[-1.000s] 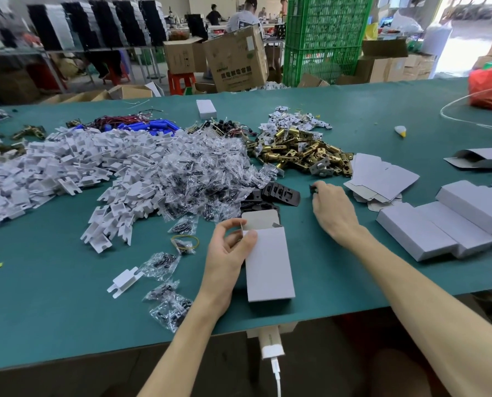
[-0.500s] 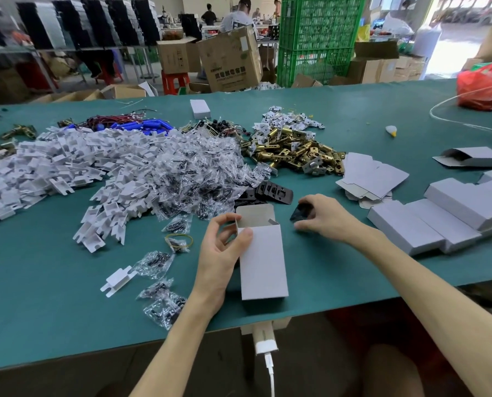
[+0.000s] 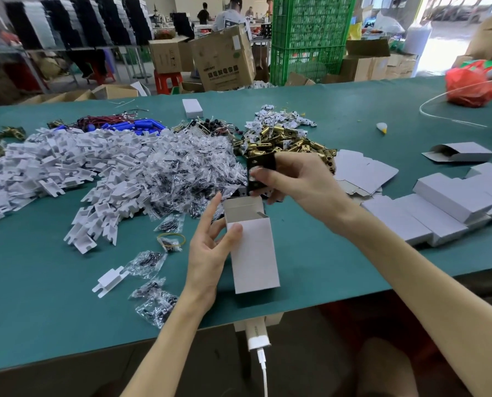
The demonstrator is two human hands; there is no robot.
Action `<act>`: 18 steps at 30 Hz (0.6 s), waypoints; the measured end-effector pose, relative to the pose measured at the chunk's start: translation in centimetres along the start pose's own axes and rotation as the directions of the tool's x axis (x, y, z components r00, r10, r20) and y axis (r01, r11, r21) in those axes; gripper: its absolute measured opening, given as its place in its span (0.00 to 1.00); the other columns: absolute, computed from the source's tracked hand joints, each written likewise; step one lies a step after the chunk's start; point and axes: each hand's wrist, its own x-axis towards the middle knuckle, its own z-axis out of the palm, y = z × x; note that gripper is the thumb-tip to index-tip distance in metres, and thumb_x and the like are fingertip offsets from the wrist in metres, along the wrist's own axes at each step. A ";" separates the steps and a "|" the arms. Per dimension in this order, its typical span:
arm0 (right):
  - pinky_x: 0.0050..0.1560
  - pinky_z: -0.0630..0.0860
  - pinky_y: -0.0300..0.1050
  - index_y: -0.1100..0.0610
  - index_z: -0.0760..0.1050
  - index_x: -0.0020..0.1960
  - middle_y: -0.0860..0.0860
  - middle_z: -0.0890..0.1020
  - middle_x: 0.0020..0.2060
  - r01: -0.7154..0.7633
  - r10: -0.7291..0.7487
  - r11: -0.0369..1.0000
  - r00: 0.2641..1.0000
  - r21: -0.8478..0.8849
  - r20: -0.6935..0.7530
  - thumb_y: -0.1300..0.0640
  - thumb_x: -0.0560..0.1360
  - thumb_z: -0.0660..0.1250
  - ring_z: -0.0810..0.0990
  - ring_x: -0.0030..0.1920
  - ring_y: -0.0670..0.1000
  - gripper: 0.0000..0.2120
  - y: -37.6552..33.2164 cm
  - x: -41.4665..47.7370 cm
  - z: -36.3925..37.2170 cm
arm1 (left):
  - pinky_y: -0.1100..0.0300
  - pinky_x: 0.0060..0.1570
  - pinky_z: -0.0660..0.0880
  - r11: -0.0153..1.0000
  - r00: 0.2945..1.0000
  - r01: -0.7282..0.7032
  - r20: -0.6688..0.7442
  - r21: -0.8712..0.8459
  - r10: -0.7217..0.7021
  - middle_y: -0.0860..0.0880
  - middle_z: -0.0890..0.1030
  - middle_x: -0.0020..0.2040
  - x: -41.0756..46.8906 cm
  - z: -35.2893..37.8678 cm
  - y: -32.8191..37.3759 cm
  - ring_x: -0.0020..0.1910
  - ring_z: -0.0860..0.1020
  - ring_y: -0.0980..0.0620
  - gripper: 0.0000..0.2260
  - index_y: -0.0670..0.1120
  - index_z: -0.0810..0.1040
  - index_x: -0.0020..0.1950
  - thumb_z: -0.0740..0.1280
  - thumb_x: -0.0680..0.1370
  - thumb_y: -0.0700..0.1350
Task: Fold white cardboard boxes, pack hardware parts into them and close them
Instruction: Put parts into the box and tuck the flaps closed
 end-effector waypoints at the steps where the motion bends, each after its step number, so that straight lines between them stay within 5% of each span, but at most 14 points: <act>1: 0.35 0.82 0.46 0.65 0.80 0.51 0.56 0.87 0.42 -0.006 0.007 1.000 0.999 -0.017 0.048 0.60 0.80 0.69 0.88 0.41 0.53 0.07 -0.5 0.1 1.0 | 0.52 0.54 0.82 1.000 1.000 -0.001 0.005 -0.002 0.001 0.45 0.85 0.61 0.0 0.0 0.0 0.61 0.83 0.44 0.30 0.64 0.70 0.77 0.76 0.77 0.50; 8: 0.42 0.81 0.57 0.58 0.76 0.46 0.53 0.85 0.39 0.010 0.056 0.830 0.993 -0.557 0.101 0.53 0.82 0.66 0.84 0.38 0.54 0.10 -0.1 0.2 2.9 | 0.55 0.52 0.82 0.999 1.000 -0.006 -0.011 -0.047 0.006 0.46 0.85 0.60 -0.2 0.2 0.1 0.60 0.84 0.45 0.29 0.61 0.73 0.75 0.76 0.76 0.48; 14: 0.47 0.77 0.58 0.59 0.73 0.46 0.58 0.80 0.42 0.011 0.156 0.664 0.976 -0.747 0.153 0.49 0.84 0.61 0.80 0.45 0.63 0.15 -0.4 0.6 2.4 | 0.59 0.50 0.81 0.999 1.000 -0.010 -0.012 -0.034 0.009 0.50 0.86 0.57 -0.2 0.2 0.1 0.57 0.84 0.51 0.27 0.61 0.74 0.74 0.75 0.77 0.45; 18: 0.45 0.71 0.51 0.59 0.77 0.54 0.51 0.79 0.41 0.100 0.249 0.643 0.910 -0.759 0.331 0.52 0.83 0.64 0.76 0.47 0.56 0.10 -1.0 1.5 2.5 | 0.54 0.55 0.82 1.000 1.000 -0.013 -0.016 -0.009 0.013 0.49 0.85 0.59 0.0 0.1 0.0 0.59 0.83 0.49 0.27 0.61 0.75 0.74 0.76 0.77 0.47</act>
